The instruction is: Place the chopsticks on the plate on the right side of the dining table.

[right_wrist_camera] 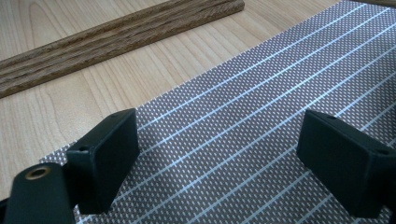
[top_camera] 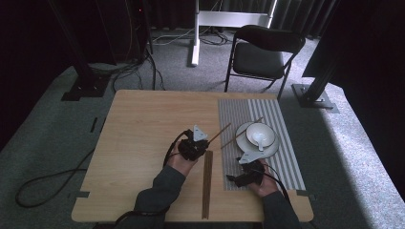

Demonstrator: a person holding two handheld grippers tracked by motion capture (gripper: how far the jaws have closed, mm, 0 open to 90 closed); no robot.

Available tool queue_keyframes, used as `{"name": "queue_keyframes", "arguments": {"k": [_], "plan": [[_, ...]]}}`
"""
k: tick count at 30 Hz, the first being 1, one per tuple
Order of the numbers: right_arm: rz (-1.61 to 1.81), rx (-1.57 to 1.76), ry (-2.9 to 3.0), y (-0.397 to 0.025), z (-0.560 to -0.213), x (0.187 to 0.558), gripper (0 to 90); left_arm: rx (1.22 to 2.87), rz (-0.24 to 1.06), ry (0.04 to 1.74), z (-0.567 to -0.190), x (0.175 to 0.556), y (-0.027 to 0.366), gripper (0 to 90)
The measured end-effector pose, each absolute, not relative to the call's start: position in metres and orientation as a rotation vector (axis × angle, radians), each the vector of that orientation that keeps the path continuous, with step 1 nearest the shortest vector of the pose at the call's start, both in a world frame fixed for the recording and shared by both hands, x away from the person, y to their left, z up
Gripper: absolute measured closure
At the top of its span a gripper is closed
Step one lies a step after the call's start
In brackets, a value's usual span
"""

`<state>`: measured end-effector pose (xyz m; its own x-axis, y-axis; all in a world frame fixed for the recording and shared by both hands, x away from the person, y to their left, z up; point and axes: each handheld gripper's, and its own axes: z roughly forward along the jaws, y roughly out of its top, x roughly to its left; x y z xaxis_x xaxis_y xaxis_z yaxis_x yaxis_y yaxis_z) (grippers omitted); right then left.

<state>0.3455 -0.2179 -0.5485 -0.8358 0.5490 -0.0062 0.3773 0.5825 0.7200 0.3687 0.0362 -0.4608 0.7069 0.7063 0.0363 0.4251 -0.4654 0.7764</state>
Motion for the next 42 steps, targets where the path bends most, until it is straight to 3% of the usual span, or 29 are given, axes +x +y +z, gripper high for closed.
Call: {"name": "queue_keyframes", "arguments": {"k": [42], "plan": [[1.096, 0.768, 2.585, -0.218, -0.549, 0.346, 11.9, 2.115, 0.424, 0.793, -0.457, 0.389, 0.011, 84.9]]}}
